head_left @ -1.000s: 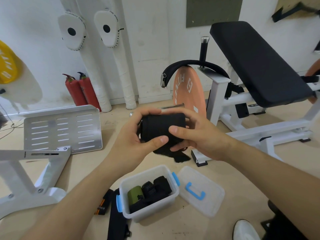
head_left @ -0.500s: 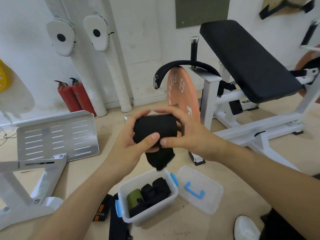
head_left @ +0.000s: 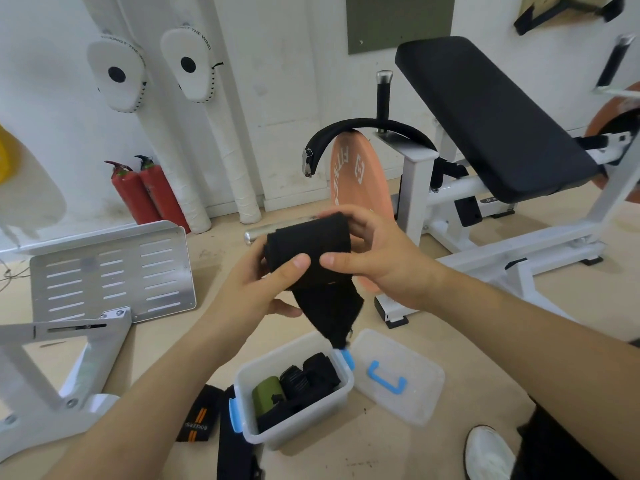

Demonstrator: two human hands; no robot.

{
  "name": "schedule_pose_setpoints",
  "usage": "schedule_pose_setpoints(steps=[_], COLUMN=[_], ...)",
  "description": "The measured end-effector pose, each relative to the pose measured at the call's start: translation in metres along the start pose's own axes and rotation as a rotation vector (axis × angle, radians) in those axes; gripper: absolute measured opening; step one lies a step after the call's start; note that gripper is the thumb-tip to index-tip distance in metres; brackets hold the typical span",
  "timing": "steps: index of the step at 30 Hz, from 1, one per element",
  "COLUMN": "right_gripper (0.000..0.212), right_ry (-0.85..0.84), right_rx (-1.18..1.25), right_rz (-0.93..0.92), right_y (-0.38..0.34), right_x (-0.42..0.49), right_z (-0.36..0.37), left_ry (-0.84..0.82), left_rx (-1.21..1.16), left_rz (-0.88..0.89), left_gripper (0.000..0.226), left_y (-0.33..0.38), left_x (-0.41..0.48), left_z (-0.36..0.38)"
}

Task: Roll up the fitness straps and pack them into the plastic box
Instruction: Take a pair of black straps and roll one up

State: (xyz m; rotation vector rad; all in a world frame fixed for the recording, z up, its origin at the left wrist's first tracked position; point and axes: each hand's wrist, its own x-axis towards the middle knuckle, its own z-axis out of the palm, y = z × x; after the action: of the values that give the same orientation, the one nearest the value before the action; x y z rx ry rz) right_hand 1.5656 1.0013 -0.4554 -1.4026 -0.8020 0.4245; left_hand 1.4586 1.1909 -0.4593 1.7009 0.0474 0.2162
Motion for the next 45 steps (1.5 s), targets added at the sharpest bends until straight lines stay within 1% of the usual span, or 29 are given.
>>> schedule_pose_setpoints(steps=[2, 6, 9, 11, 14, 17, 19, 23, 25, 28, 31, 33, 36, 38, 42, 45], right_gripper=[0.050, 0.044, 0.051, 0.050, 0.049, 0.048, 0.052, 0.057, 0.056, 0.055, 0.045, 0.037, 0.028, 0.028, 0.034, 0.035], right_ry=[-0.003, -0.043, -0.058, -0.072, -0.055, -0.040, -0.039, -0.044, -0.040, -0.057, -0.020, 0.019, 0.012, -0.002, 0.006, 0.057], right_rx=[-0.064, 0.117, 0.183, 0.196, 0.196, 0.227, 0.205, 0.107, 0.093, 0.103, 0.193, 0.267, 0.374, 0.400, 0.311, 0.174], right_rz=[-0.009, 0.120, 0.198, 0.194, 0.158, 0.121, 0.089, 0.081, 0.153, 0.256, 0.238, 0.222, 0.207, 0.187, 0.134, 0.074], right_y=[0.000, -0.003, -0.006, -0.005, -0.004, 0.000, 0.003, 0.002, -0.001, -0.004, -0.001, 0.001, 0.006, 0.008, 0.010, 0.013], right_x=[-0.001, -0.002, -0.001, 0.000, 0.000, 0.000, 0.000, -0.003, -0.003, -0.003, -0.003, -0.005, -0.009, -0.012, -0.007, -0.005], right_z=[0.000, 0.003, 0.004, 0.003, 0.002, 0.000, 0.002, 0.004, 0.006, 0.012, 0.021, 0.027, 0.038, 0.042, 0.039, 0.037], left_ry=[0.029, 0.049, 0.064, 0.066, 0.049, 0.018, 0.021, 0.084, 0.068, 0.010, -0.059, -0.086, -0.055, -0.019, -0.006, 0.049], left_rx=[-0.007, -0.001, 0.022, 0.027, 0.053, 0.014, -0.011, 0.057, 0.084, 0.052, 0.073, 0.076, 0.010, -0.032, -0.004, -0.028], left_rz=[0.017, 0.076, 0.139, 0.175, 0.180, 0.099, 0.051, 0.124, 0.170, 0.194, 0.207, 0.210, 0.211, 0.196, 0.201, 0.135], left_gripper=[0.050, 0.054, 0.059, 0.061, 0.064, 0.063, 0.060, 0.058, 0.061, 0.071, 0.078, 0.079, 0.072, 0.070, 0.058, 0.036], left_y=[-0.001, 0.000, 0.000, -0.001, -0.001, -0.001, 0.000, 0.004, 0.004, 0.004, 0.004, 0.002, -0.002, -0.007, -0.006, -0.002], left_x=[0.001, 0.001, -0.001, -0.002, -0.002, -0.001, -0.001, -0.003, -0.004, -0.007, -0.011, -0.012, -0.012, -0.012, -0.013, -0.010], left_z=[0.000, 0.000, 0.001, 0.002, 0.001, 0.001, 0.003, 0.005, 0.006, 0.007, 0.010, 0.013, 0.016, 0.018, 0.022, 0.018])
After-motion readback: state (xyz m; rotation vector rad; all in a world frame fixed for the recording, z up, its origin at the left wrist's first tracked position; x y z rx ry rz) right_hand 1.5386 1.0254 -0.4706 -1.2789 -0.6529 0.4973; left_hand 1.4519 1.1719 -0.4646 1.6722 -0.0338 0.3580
